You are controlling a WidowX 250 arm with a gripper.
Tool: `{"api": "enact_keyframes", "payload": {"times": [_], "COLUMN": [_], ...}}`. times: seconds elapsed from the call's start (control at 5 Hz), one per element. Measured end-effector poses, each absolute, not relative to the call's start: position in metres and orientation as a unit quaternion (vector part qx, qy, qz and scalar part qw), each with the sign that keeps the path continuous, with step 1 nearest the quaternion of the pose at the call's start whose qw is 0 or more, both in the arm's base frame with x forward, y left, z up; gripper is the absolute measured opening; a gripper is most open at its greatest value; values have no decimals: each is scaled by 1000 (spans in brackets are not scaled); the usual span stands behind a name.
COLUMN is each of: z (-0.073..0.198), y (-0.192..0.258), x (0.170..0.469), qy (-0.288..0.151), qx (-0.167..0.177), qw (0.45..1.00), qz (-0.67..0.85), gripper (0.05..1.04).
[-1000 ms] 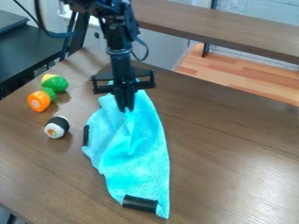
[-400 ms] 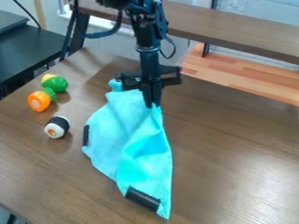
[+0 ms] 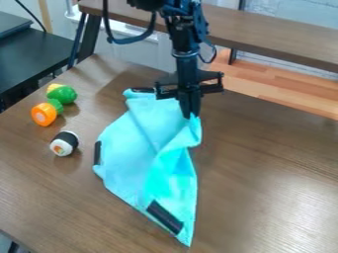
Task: Unfold the cloth from top right to bottom left
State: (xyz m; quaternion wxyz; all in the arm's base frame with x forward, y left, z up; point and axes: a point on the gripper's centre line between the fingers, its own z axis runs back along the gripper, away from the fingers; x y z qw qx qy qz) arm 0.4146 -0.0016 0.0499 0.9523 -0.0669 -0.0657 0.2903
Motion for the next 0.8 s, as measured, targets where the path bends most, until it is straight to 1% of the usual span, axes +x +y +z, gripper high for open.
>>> {"api": "enact_keyframes", "payload": {"times": [0.2, 0.4, 0.6, 0.8], "z": [51, 60, 61, 63], "y": [-11, -19, -23, -40], "x": [420, 430, 437, 439], "qy": [-84, -107, -128, -140], "qx": [-69, -79, -81, -78], "qw": [956, 958, 961, 964], "qz": [274, 255, 233, 211], "gripper": [56, 56, 56, 56]}}
